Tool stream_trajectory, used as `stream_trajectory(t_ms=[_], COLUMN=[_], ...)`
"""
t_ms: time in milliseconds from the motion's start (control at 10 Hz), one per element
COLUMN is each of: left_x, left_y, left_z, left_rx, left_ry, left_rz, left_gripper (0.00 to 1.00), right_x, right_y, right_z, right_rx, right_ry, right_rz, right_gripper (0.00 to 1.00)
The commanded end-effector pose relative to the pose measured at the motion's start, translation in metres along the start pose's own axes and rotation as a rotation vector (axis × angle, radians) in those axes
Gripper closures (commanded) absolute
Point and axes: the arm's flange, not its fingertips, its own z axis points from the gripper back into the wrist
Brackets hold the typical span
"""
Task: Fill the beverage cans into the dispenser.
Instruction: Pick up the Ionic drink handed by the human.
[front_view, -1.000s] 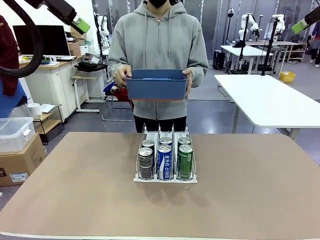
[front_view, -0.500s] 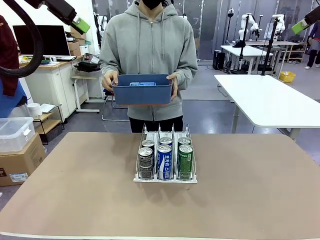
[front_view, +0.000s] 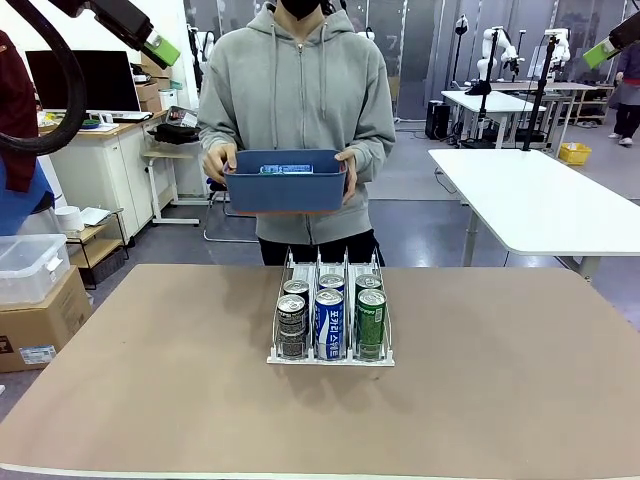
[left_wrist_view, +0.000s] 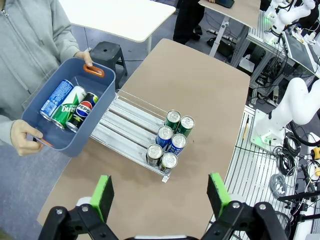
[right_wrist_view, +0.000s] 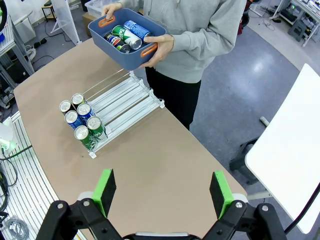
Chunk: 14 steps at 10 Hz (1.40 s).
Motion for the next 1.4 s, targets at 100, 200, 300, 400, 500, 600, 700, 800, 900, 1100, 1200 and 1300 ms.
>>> stream_trajectory(t_ms=[100, 200, 300, 400, 500, 600, 700, 800, 900, 1100, 1200, 1300], left_x=[-0.0008, -0.0008, -0.0008, -0.0008, -0.0008, -0.0008, -0.0008, -0.0008, -0.0008, -0.0008, -0.0008, -0.0008], left_y=[-0.0004, -0.0004, -0.0004, -0.0004, -0.0004, -0.0004, -0.0004, -0.0004, -0.0004, -0.0004, -0.0004, -0.0004], left_z=[0.0012, 0.0012, 0.0012, 0.0012, 0.0012, 0.0012, 0.0012, 0.0012, 0.0012, 0.0012, 0.0012, 0.0012], left_rx=[0.001, 0.001, 0.001, 0.001, 0.001, 0.001, 0.001, 0.001, 0.001, 0.001, 0.001, 0.001], left_ry=[0.000, 0.000, 0.000, 0.000, 0.000, 0.000, 0.000, 0.000, 0.000, 0.000, 0.000, 0.000], left_rz=[0.007, 0.007, 0.007, 0.007, 0.007, 0.007, 0.007, 0.007, 0.007, 0.007, 0.007, 0.007], left_gripper=[0.00, 0.00, 0.00, 0.00, 0.00, 0.00, 0.00, 0.00, 0.00, 0.00, 0.00, 0.00], right_x=[-0.0010, -0.0010, -0.0010, -0.0010, -0.0010, -0.0010, -0.0010, -0.0010, -0.0010, -0.0010, -0.0010, -0.0010], right_y=[-0.0005, -0.0005, -0.0005, -0.0005, -0.0005, -0.0005, -0.0005, -0.0005, -0.0005, -0.0005, -0.0005, -0.0005], right_z=[0.0007, 0.0007, 0.0007, 0.0007, 0.0007, 0.0007, 0.0007, 0.0007, 0.0007, 0.0007, 0.0007, 0.0007], right_rx=[-0.001, -0.001, -0.001, -0.001, -0.001, -0.001, -0.001, -0.001, -0.001, -0.001, -0.001, -0.001], right_ry=[0.000, 0.000, 0.000, 0.000, 0.000, 0.000, 0.000, 0.000, 0.000, 0.000, 0.000, 0.000], right_rz=[-0.001, -0.001, -0.001, -0.001, -0.001, -0.001, -0.001, -0.001, -0.001, -0.001, -0.001, -0.001], right_gripper=[0.00, 0.00, 0.00, 0.00, 0.00, 0.00, 0.00, 0.00, 0.00, 0.00, 0.00, 0.00])
